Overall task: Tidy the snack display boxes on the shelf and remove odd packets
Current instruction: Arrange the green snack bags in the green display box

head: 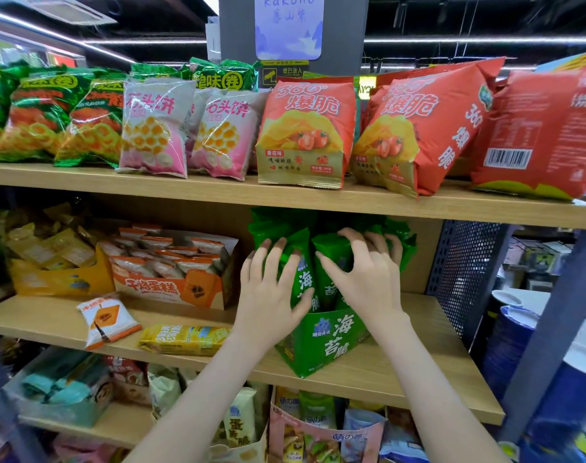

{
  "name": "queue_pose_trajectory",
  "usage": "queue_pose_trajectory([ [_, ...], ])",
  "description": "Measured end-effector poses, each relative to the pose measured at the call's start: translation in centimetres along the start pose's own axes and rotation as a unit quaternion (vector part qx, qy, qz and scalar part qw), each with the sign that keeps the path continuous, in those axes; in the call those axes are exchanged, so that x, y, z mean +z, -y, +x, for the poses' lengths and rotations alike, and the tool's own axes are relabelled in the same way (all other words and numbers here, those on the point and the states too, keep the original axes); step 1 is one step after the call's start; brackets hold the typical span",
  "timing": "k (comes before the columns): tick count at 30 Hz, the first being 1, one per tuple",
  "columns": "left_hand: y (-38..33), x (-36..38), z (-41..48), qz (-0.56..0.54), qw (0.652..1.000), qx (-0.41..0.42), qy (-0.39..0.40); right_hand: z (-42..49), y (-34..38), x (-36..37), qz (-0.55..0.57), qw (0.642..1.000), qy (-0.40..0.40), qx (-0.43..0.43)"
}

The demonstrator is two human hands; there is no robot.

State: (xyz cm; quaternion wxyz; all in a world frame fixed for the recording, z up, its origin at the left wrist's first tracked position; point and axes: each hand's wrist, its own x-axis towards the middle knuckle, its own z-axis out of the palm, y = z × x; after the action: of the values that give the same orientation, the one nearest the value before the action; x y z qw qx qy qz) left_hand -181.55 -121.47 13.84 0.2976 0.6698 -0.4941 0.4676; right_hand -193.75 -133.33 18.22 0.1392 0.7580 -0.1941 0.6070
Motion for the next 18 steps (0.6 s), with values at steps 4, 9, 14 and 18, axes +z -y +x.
queue_pose_trajectory([
  [4,-0.2,-0.2,0.0,0.006,1.0,-0.016,0.005,0.1,0.0,-0.6,0.006,1.0,-0.022,0.009],
  [9,0.1,-0.4,0.5,-0.033,0.998,-0.05,0.024,-0.6,0.4,-1.5,0.05,0.995,0.08,0.02],
  [14,1.2,-1.2,1.7,-0.12,0.983,-0.092,0.103,-1.1,0.4,-1.1,0.021,0.992,0.124,0.016],
  [18,1.3,-1.8,1.9,-0.17,0.974,-0.078,0.127,-1.0,0.4,-1.4,0.028,0.995,0.093,0.02],
])
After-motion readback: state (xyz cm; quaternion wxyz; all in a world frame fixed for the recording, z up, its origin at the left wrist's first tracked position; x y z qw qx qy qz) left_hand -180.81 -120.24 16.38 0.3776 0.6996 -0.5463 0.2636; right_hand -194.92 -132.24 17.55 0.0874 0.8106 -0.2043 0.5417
